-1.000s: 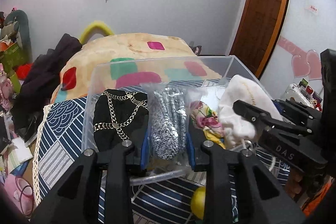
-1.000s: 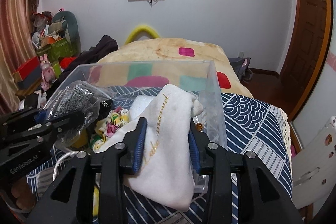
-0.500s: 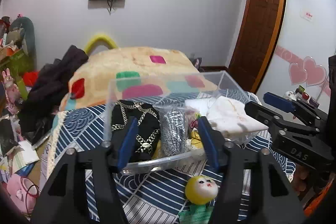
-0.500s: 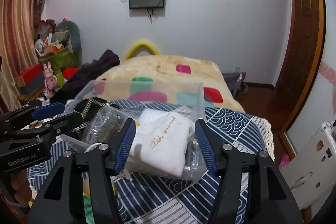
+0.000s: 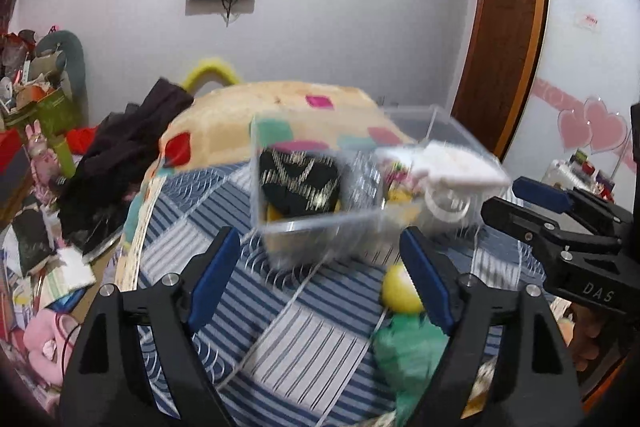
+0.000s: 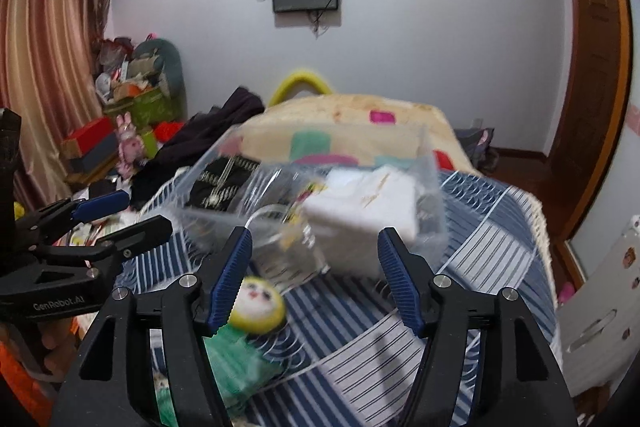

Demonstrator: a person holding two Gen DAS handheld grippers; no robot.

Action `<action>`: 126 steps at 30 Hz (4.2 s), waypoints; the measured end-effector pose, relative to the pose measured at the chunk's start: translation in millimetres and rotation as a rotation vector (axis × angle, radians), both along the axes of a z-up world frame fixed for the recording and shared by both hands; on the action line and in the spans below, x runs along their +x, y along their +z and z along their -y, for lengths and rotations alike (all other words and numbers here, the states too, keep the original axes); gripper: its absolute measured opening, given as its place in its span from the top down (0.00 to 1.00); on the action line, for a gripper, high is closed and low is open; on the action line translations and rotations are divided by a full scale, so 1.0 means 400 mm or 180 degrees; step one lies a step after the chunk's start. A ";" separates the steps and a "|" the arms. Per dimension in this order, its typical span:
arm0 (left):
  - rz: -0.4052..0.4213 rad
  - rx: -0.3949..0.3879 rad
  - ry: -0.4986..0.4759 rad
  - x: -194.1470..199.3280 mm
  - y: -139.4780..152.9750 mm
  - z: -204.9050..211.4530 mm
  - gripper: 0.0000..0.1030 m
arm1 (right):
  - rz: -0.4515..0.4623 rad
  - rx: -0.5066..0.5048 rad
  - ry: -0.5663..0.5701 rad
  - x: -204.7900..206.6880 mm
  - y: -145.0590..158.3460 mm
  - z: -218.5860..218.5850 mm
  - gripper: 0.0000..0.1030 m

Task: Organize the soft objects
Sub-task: 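Lower the mesh bag and white pouch into the clear box and release, then grasp the green knit glove with the left gripper while the right grasps the yellow doll head, then place the glove and doll head into the clear box and open both grippers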

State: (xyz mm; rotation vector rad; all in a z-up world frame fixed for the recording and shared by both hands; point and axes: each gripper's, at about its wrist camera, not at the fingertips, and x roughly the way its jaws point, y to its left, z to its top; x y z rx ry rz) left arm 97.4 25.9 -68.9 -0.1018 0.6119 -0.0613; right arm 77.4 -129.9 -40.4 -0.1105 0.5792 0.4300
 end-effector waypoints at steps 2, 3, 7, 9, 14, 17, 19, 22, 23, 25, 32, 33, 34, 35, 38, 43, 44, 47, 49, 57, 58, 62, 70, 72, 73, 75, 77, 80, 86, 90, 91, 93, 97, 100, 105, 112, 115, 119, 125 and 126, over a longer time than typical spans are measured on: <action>-0.0063 0.0027 0.0012 -0.010 -0.022 -0.003 0.20 | -0.0075 -0.0050 0.0051 -0.002 -0.026 -0.016 0.40; -0.0094 0.0036 0.0013 -0.014 -0.031 -0.004 0.20 | -0.0116 -0.0067 0.0081 -0.002 -0.037 -0.023 0.40; -0.0217 0.0075 0.0003 -0.023 -0.072 -0.007 0.20 | -0.0307 -0.0150 0.0189 0.011 -0.084 -0.058 0.40; -0.0265 0.0099 0.0013 -0.026 -0.091 -0.008 0.20 | -0.0386 -0.0176 0.0236 0.020 -0.099 -0.074 0.40; -0.0378 0.0024 0.0009 -0.028 -0.120 -0.016 0.20 | -0.0587 -0.0206 0.0307 0.039 -0.144 -0.095 0.40; -0.0437 -0.0014 -0.0007 -0.030 -0.129 -0.015 0.20 | -0.0729 -0.0172 0.0341 0.043 -0.170 -0.094 0.42; -0.0452 -0.0025 -0.0029 -0.031 -0.131 -0.009 0.20 | -0.0771 -0.0105 0.0399 0.038 -0.172 -0.089 0.57; -0.0458 -0.0012 -0.0078 -0.035 -0.130 0.012 0.20 | -0.0656 -0.0125 0.0333 0.018 -0.156 -0.075 0.60; -0.0459 -0.0010 -0.0113 -0.038 -0.129 0.022 0.20 | -0.0606 -0.0123 0.0298 0.009 -0.148 -0.065 0.60; -0.0464 -0.0006 -0.0170 -0.044 -0.130 0.039 0.20 | -0.0562 -0.0068 0.0234 -0.003 -0.136 -0.041 0.60; -0.0565 0.0038 -0.0427 -0.059 -0.153 0.121 0.20 | -0.0425 -0.0124 -0.0096 -0.049 -0.121 0.051 0.60; -0.0572 0.0044 -0.0443 -0.061 -0.157 0.130 0.20 | -0.0432 -0.0120 -0.0114 -0.050 -0.120 0.060 0.60; -0.0579 0.0035 -0.0455 -0.060 -0.160 0.136 0.20 | -0.0436 -0.0121 -0.0132 -0.053 -0.120 0.068 0.60; -0.0598 -0.0008 -0.0482 -0.060 -0.167 0.141 0.22 | -0.0432 -0.0118 -0.0152 -0.057 -0.121 0.074 0.60; -0.0715 -0.0264 -0.0636 -0.051 -0.186 0.140 0.48 | -0.0431 -0.0120 -0.0161 -0.064 -0.119 0.079 0.60; -0.0669 -0.0296 -0.0743 -0.060 -0.178 0.152 0.89 | -0.0413 -0.0113 -0.0119 -0.075 -0.114 0.072 0.60; -0.0654 -0.0257 -0.0738 -0.062 -0.176 0.156 0.90 | -0.0398 -0.0119 -0.0107 -0.079 -0.112 0.067 0.60; -0.0604 -0.0227 -0.0707 -0.067 -0.165 0.161 0.92 | -0.0346 -0.0130 -0.0093 -0.087 -0.103 0.062 0.60; -0.0559 -0.0203 -0.0658 -0.072 -0.153 0.156 0.92 | -0.0329 -0.0127 -0.0095 -0.089 -0.097 0.059 0.60; -0.0280 -0.0119 -0.0440 -0.091 -0.084 0.107 0.92 | -0.0246 -0.0101 -0.0091 -0.093 -0.073 0.052 0.60; -0.0230 -0.0101 -0.0397 -0.094 -0.071 0.099 0.92 | -0.0223 -0.0099 -0.0090 -0.094 -0.067 0.052 0.60; -0.0067 -0.0123 -0.0303 -0.093 -0.025 0.063 0.92 | -0.0131 -0.0089 -0.0084 -0.094 -0.043 0.048 0.60; 0.0375 -0.0152 -0.0142 -0.084 0.094 0.011 0.92 | 0.0116 -0.0032 -0.0098 -0.074 0.014 0.042 0.60; 0.0453 -0.0140 -0.0120 -0.073 0.112 0.009 0.92 | 0.0177 -0.0007 -0.0108 -0.063 0.029 0.040 0.60; 0.0486 -0.0134 -0.0105 -0.071 0.119 0.010 0.92 | 0.0205 0.0005 -0.0111 -0.055 0.036 0.038 0.60; 0.0555 -0.0128 -0.0071 -0.056 0.135 0.004 0.92 | 0.0253 0.0024 -0.0105 -0.043 0.047 0.031 0.60; 0.0605 -0.0122 -0.0029 -0.040 0.143 0.000 0.92 | 0.0290 0.0024 -0.0097 -0.031 0.055 0.022 0.60; 0.0623 -0.0116 0.0027 -0.004 0.145 -0.004 0.92 | 0.0326 0.0022 -0.0081 -0.006 0.063 0.005 0.60; 0.0629 -0.0171 0.0106 0.074 0.136 -0.018 0.92 | 0.0314 0.0004 -0.0051 0.041 0.060 -0.031 0.60; 0.0561 -0.0269 0.0122 0.125 0.104 -0.028 0.92 | 0.0204 -0.0036 0.0012 0.079 0.037 -0.061 0.60; 0.0498 -0.0289 0.0130 0.146 0.088 -0.030 0.92 | 0.0170 -0.0069 0.0017 0.088 0.029 -0.071 0.60; 0.0388 -0.0314 0.0143 0.176 0.059 -0.031 0.92 | 0.0105 -0.0129 0.0034 0.105 0.010 -0.086 0.60; 0.0152 -0.0329 0.0121 0.215 0.003 -0.034 0.92 | -0.0042 -0.0213 0.0080 0.125 -0.028 -0.106 0.60; 0.0020 -0.0303 0.0111 0.228 -0.026 -0.031 0.92 | -0.0102 -0.0322 0.0115 0.126 -0.051 -0.123 0.58; 0.0025 -0.0256 0.0108 0.210 -0.026 -0.027 0.87 | -0.0115 -0.0319 0.0127 0.115 -0.038 -0.112 0.56; 0.0086 -0.0302 0.0127 0.160 0.015 -0.030 0.58 | 0.0026 -0.0277 0.0095 0.087 -0.004 -0.082 0.45; 0.0175 -0.0289 0.0125 0.132 0.043 -0.027 0.53 | 0.0147 -0.0242 0.0089 0.057 0.022 -0.068 0.41; 0.0328 -0.0210 0.0106 0.083 0.080 -0.012 0.48 | 0.0241 -0.0104 0.0080 0.032 0.051 -0.043 0.34; 0.0558 -0.0146 0.0082 0.005 0.134 0.014 0.41 | 0.0442 0.0045 0.0036 -0.024 0.100 -0.011 0.31; 0.0603 -0.0139 0.0069 -0.009 0.144 0.018 0.39 | 0.0476 0.0079 0.0031 -0.034 0.109 -0.005 0.29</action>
